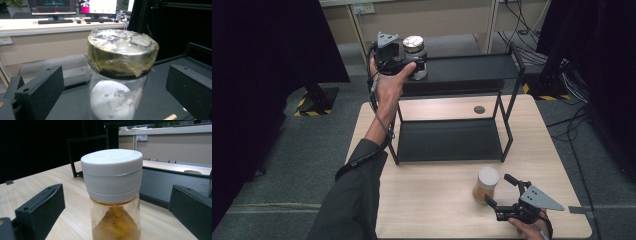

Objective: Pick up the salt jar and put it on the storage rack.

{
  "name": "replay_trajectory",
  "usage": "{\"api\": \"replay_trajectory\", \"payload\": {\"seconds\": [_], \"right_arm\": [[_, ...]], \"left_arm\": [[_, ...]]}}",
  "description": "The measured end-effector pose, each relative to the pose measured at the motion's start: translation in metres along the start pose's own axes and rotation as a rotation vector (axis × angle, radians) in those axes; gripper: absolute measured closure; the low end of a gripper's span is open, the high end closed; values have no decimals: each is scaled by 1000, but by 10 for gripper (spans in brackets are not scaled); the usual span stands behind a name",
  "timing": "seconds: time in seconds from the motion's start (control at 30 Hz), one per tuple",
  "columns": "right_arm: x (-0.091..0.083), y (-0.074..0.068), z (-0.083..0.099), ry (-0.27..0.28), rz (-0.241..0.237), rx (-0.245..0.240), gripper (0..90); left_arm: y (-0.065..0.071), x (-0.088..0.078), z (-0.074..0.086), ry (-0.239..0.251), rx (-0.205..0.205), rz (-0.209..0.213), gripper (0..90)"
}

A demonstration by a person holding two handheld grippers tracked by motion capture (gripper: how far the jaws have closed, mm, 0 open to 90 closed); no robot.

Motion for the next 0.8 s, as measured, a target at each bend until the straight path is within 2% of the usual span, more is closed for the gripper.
{"api": "replay_trajectory", "payload": {"seconds": [0.1,0.23,0.3,0.57,0.8], "right_arm": [[0,0,0,0,0,-1,8],[0,0,0,-2,1,0,8],[0,0,0,-2,0,0,8],[0,0,0,-1,-1,-1,8],[0,0,0,-1,-1,0,8]], "left_arm": [[1,-3,1,0,2,12,10],[7,-11,4,-4,26,34,11],[10,-15,6,-7,22,52,11],[19,-27,14,-4,41,64,15],[30,-42,28,17,53,119,20]]}}
Point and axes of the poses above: each handheld gripper's, and its own axes: x roughly forward along the jaws, z roughly out of its underside, y roughly to its right, the point moved 8 cm from there along x, roughly forward along the jaws, and after that the axes turned 6 degrees about z, right-handed, at the moved point
